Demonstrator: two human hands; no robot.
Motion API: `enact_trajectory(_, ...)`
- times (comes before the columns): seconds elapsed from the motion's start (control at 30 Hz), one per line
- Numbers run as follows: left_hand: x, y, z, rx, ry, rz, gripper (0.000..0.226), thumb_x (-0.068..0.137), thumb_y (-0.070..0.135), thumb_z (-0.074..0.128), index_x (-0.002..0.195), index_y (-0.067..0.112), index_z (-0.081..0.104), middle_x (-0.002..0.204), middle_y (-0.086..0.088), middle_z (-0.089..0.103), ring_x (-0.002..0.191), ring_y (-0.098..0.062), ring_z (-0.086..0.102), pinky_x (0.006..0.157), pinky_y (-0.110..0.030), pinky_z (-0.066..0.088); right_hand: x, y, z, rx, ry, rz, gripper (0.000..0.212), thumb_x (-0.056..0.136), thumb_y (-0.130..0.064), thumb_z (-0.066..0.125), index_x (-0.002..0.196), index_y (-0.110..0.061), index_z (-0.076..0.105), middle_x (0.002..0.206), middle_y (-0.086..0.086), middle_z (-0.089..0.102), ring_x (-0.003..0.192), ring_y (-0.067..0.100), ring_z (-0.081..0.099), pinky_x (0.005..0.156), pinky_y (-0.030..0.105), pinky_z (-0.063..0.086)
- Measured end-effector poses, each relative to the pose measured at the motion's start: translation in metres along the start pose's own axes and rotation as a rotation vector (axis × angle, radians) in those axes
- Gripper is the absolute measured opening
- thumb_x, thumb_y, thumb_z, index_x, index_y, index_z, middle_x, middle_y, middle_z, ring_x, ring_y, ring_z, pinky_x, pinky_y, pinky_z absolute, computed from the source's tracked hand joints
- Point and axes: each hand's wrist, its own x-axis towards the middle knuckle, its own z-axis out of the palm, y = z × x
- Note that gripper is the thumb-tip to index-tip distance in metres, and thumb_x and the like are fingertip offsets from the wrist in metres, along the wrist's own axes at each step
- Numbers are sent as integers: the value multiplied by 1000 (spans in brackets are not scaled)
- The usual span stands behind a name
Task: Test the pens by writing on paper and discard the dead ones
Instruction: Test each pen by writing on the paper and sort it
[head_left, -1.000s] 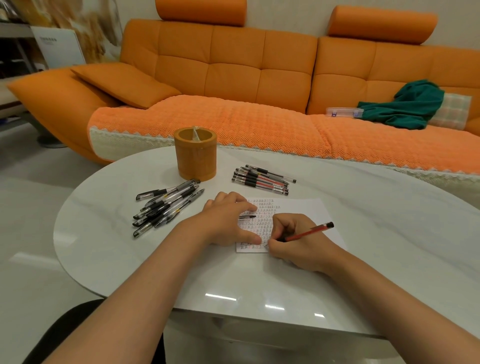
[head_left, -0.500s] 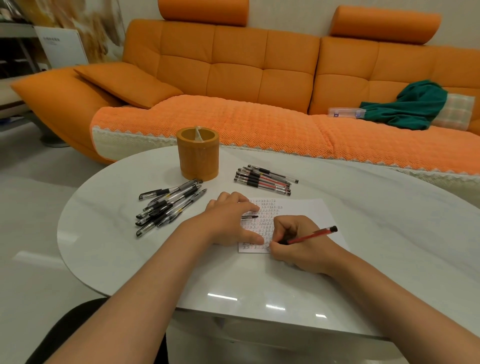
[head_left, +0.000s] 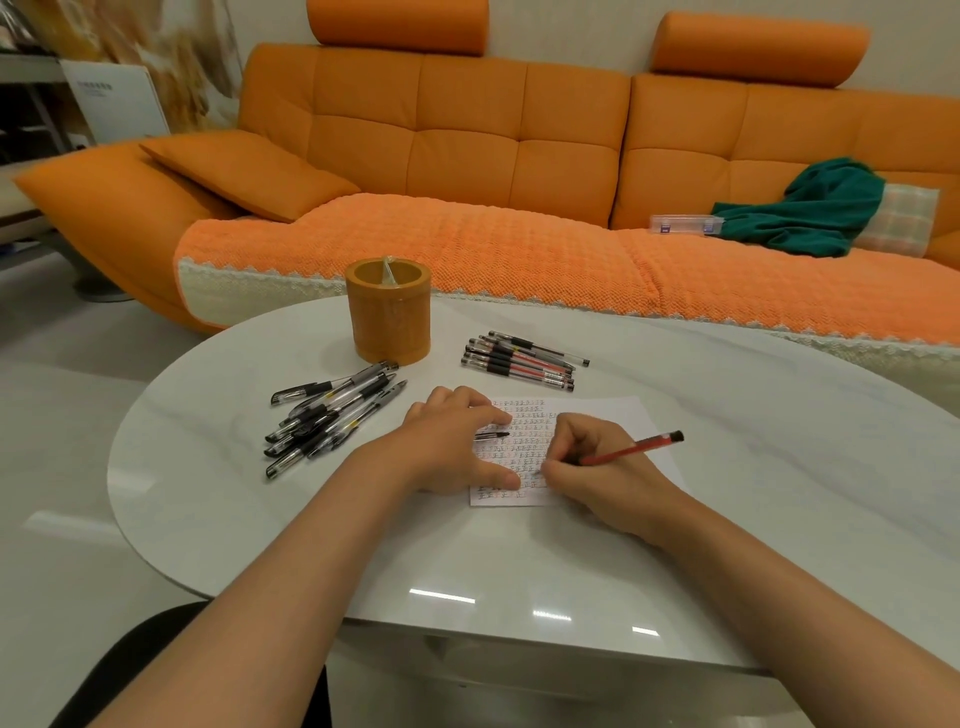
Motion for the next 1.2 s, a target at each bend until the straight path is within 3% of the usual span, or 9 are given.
enact_trajectory(0.23,-1,-2,0,-7,2,10,82,77,72,65,148,44,35,153,12,27,142,-15,18,115,-40,20,6,-4,-2,166,101,69,19,91,4,63,87,-11,73,60,10,54,51,21,46,46,29,38)
enact_trajectory(0.33,-2,-5,1,-38,29,27,72,81,69,63,145,44,40,150,14,32,139,-13,22,114,-39,23,8,-8,-4,169,102,64,28,99,-2,54,102,-19,76,77,9,67,54,18,54,47,29,40)
enact_trajectory(0.47,-4,-7,-1,-97,163,-4,48,90,56,61,135,41,52,141,14,46,132,-10,35,107,-37,37,11,-14,-13,279,49,49,38,103,5,40,122,-12,68,95,13,70,65,22,60,47,32,46)
enact_trajectory(0.67,-6,-6,-6,-34,208,-29,9,90,42,67,98,42,64,113,16,58,107,-8,50,90,-34,48,17,-26,-17,461,85,97,38,103,4,30,112,-4,66,88,15,58,59,29,58,49,36,52)
enact_trajectory(0.77,-6,-5,-6,-66,210,-29,10,93,33,65,101,38,68,105,16,63,90,-5,56,79,-30,52,18,-29,-18,435,83,84,27,105,-1,32,102,-2,59,82,15,55,58,26,57,49,36,53)
enact_trajectory(0.87,-6,-4,-9,-104,235,-34,14,97,30,58,106,36,67,108,15,64,91,-6,55,82,-33,52,19,-33,-18,392,108,70,21,104,-3,39,100,-2,60,82,17,55,65,25,60,56,39,58)
enact_trajectory(1.0,-7,-2,-13,-179,269,-61,15,100,30,54,109,35,66,106,17,64,95,-8,57,83,-31,52,21,-34,-17,345,132,66,15,102,0,42,108,-7,55,80,14,55,70,32,63,71,60,59)
enact_trajectory(1.13,-5,-4,-12,-240,291,-50,14,101,30,53,106,37,65,101,17,64,91,-5,58,73,-24,46,20,-40,-20,237,169,44,43,97,-1,55,126,-30,41,99,19,58,60,28,63,57,42,57)
enact_trajectory(1.2,-4,-5,-12,-264,304,-44,15,102,29,52,107,35,65,101,17,63,88,-4,57,73,-24,46,21,-38,-21,49,240,6,43,93,-7,64,126,-30,48,95,11,66,59,20,63,55,37,54)
